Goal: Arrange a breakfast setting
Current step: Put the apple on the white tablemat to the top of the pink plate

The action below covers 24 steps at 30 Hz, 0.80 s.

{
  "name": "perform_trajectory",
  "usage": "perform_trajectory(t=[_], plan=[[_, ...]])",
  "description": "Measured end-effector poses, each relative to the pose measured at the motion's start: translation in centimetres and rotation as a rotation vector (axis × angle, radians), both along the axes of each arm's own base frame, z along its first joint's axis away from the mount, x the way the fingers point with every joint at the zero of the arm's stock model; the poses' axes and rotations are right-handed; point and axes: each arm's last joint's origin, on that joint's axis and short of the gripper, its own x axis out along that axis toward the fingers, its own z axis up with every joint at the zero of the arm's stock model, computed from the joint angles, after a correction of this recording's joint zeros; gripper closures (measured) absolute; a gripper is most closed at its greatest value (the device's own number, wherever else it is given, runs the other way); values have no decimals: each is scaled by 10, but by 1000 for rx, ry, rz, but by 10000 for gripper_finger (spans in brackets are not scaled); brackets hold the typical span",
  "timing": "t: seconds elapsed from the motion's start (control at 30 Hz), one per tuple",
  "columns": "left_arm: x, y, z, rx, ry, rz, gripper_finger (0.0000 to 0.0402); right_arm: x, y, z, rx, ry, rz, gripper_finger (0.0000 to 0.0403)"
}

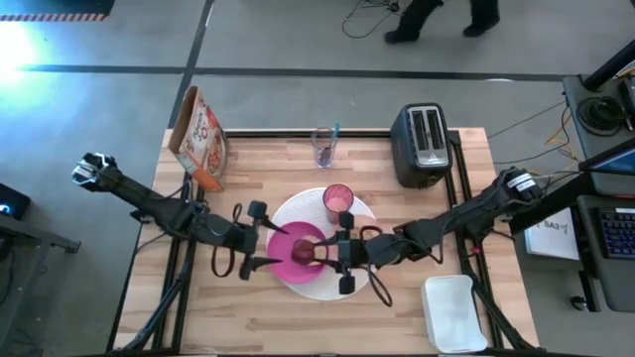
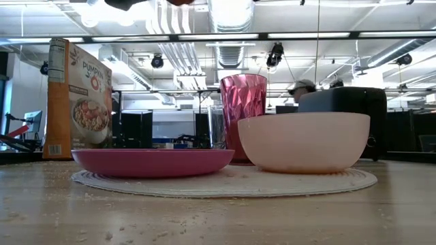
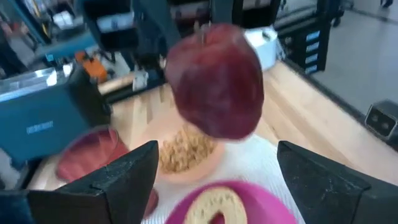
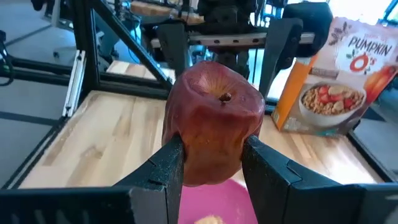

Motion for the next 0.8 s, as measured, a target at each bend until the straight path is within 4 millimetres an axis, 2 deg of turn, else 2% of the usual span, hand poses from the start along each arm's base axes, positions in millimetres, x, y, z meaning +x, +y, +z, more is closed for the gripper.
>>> perform_trajectory(t=[0.37,0.6,0.8], plan=[[10,-4,2,37,-132,-34,95,10,-7,-3,-59,-47,-7,275],[18,-4,-1,12,-148,-68,95,11,-5,5,-73,-125,55,275],[21,-3,-1,1,-150,-71,97,11,-4,5,-77,-123,73,275]])
